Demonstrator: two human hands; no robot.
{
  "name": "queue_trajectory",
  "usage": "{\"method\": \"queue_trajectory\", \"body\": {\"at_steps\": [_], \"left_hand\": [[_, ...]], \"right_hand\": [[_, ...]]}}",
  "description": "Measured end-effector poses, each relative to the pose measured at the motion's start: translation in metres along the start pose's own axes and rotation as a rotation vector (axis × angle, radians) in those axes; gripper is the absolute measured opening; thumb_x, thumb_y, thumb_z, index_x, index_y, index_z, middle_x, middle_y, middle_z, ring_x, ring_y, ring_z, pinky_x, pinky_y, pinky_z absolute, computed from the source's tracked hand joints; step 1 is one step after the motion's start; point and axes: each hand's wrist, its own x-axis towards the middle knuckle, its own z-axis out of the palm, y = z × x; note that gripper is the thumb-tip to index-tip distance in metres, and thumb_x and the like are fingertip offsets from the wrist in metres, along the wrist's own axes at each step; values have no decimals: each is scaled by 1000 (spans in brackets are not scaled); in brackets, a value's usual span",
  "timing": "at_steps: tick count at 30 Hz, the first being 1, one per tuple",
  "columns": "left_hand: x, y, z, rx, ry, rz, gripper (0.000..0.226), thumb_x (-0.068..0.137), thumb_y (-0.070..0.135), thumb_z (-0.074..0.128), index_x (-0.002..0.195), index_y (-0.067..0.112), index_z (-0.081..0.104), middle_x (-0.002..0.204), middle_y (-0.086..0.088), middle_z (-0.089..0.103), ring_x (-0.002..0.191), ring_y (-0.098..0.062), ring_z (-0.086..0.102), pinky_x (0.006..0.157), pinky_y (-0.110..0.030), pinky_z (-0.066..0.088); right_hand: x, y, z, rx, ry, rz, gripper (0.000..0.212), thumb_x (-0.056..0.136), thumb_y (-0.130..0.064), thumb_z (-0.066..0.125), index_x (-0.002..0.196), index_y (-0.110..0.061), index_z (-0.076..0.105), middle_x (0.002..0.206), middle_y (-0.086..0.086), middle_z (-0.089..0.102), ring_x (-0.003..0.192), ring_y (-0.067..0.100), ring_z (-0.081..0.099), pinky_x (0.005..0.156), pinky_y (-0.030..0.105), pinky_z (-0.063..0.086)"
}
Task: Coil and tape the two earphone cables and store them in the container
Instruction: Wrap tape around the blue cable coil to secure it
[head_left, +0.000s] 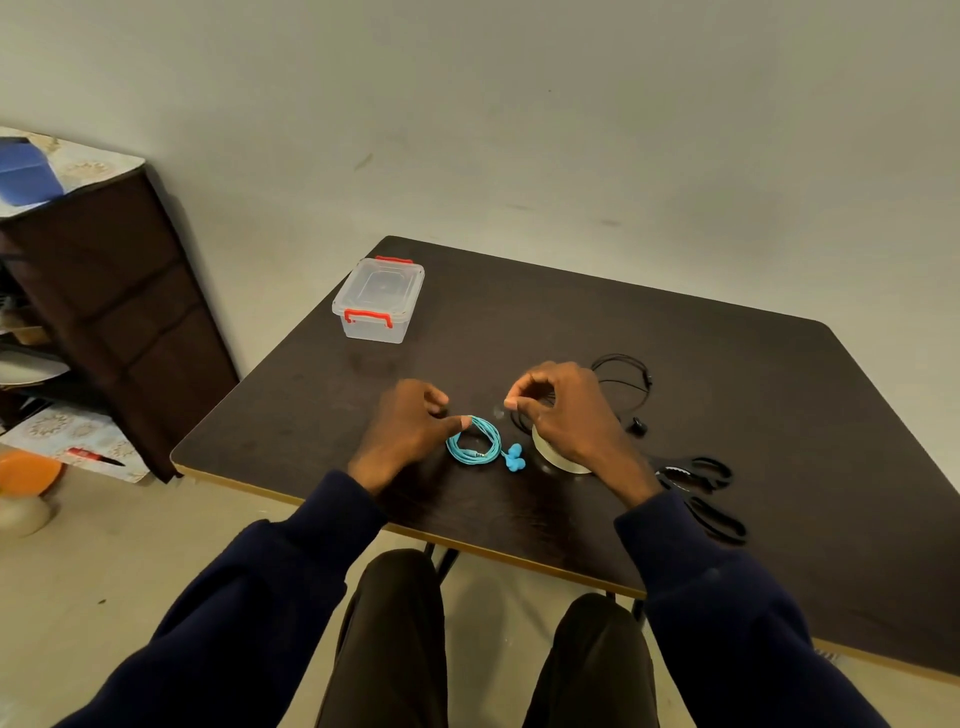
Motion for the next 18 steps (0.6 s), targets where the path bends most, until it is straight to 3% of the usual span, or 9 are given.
{"method": "queue_trajectory", "body": {"at_steps": [3, 7, 12, 16, 18], "left_hand": [[-5, 5, 7, 241, -1, 53, 23, 84, 36, 77, 87, 18, 62, 88, -1, 62, 83, -13, 59, 80, -35, 53], [-2, 1, 19, 451, 25, 91, 35, 83, 43, 76, 104, 19, 62, 106, -2, 61, 100, -18, 56, 89, -38, 52], [1, 8, 21, 394, 15, 75, 24, 85, 28, 76, 101, 17, 63, 101, -4, 66, 92, -18, 62, 84, -38, 57], [-1, 15, 13, 199, 9, 65, 16, 82, 22, 80, 86, 19, 65, 83, 3, 68, 73, -7, 66, 62, -20, 53], [0, 18, 9, 102, -19, 43, 14, 82, 19, 80, 84, 21, 66, 83, 3, 70, 72, -6, 68, 59, -18, 53]], "right_hand": [[1, 2, -1, -79, 7, -72, 6, 88, -17, 74, 94, -17, 75, 99, -5, 68, 86, 4, 61, 79, 16, 50], [3, 6, -1, -162, 4, -173, 6, 89, -17, 73, 95, -18, 75, 102, -5, 65, 90, 5, 59, 84, 26, 55], [4, 8, -2, -227, -23, -213, 5, 89, -21, 74, 94, -21, 73, 102, -5, 64, 95, 7, 56, 88, 32, 54], [1, 10, -4, -249, -23, -207, 5, 90, -23, 73, 95, -21, 72, 103, -6, 62, 96, 6, 54, 87, 29, 53], [0, 11, -5, -249, -22, -207, 5, 90, -24, 73, 94, -23, 71, 103, -8, 61, 95, 5, 54, 87, 28, 53]]}}
